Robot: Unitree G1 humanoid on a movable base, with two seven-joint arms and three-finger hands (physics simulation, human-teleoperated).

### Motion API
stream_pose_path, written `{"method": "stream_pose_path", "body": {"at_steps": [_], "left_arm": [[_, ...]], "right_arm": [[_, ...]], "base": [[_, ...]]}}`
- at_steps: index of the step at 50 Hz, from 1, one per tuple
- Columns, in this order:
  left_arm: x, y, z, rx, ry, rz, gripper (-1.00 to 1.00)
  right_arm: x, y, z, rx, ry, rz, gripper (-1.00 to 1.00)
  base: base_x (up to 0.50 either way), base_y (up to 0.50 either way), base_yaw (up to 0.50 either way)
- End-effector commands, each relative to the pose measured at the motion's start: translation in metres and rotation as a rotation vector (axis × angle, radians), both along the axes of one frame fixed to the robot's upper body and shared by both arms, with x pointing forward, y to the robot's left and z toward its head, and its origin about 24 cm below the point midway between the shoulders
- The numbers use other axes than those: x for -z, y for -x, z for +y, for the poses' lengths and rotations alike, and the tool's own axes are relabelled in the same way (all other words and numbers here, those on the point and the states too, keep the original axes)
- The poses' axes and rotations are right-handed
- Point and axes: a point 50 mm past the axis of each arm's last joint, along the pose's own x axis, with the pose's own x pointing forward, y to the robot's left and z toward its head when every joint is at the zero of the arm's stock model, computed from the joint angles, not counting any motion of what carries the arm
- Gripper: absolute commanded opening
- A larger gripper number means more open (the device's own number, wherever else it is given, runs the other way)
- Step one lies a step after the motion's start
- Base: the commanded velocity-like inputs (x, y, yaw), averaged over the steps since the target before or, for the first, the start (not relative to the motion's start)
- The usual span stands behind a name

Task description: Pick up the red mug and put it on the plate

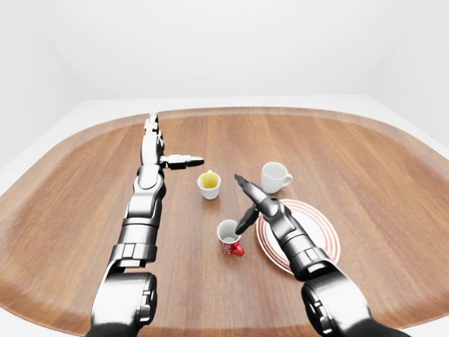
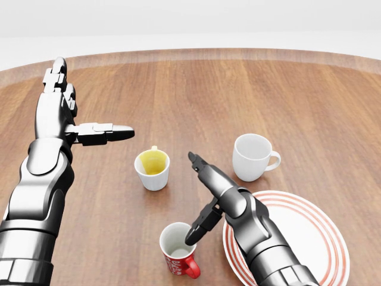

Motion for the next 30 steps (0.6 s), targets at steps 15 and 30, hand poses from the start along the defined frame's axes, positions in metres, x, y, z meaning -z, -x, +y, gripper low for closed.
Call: {"method": "stream_pose_path", "body": {"at_steps": [15,30], "left_arm": [[0.0,0.001,0.001,0.0,0.004,-0.004,1.0],[-0.003,0.001,0.001,0.0,0.009,-0.016,1.0]], "right_arm": [[0.023,0.008,0.013,0.007,0.037,0.094,1.0],[0.036,0.015,0.02,0.008,0.065,0.146,1.0]], "base": [[0.0,0.0,0.0],[0.0,0.0,0.0]]}}
